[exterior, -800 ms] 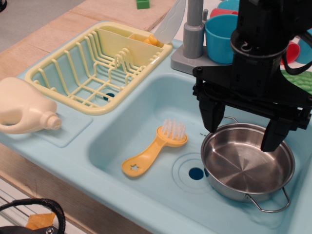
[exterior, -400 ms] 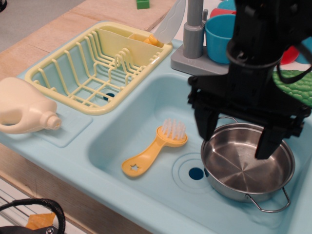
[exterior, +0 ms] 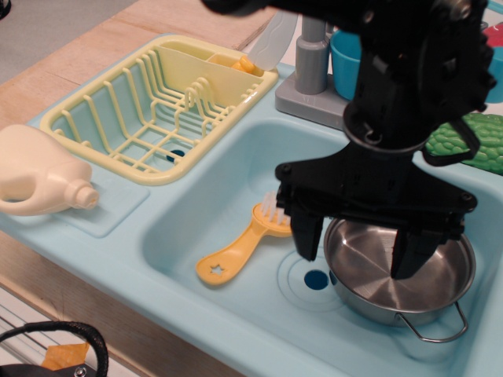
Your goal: Put pot or pan from sink into drying rack
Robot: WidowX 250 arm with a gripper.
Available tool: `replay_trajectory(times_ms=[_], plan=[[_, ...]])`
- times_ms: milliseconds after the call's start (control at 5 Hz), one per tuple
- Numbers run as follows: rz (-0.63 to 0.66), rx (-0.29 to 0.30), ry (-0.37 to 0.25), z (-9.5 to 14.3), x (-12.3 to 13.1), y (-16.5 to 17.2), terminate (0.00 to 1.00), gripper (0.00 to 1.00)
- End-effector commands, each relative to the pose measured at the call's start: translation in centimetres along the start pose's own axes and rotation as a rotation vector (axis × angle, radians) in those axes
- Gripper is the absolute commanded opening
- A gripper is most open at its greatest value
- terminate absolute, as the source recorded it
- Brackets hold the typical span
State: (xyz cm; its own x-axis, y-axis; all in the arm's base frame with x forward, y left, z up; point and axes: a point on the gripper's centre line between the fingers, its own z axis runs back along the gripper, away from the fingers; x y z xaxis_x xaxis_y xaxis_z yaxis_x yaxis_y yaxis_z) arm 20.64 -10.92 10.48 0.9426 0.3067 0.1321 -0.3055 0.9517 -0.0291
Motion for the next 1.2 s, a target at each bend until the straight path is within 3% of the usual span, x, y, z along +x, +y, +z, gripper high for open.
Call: replay_trajectory(times_ms=[0,400,800,1000], plan=[[0.066,-0.041,-0.003,-0.3,0.2,0.2,0.00,1.00],[0.120,-0.054,-0.013,-1.5,0.6,0.7,0.00,1.00],[0.155,-0.088,0.020,-3.6,1.1,0.7,0.00,1.00],[0.173,-0.091,0.012,-4.0,0.9,0.5,0.00,0.00]])
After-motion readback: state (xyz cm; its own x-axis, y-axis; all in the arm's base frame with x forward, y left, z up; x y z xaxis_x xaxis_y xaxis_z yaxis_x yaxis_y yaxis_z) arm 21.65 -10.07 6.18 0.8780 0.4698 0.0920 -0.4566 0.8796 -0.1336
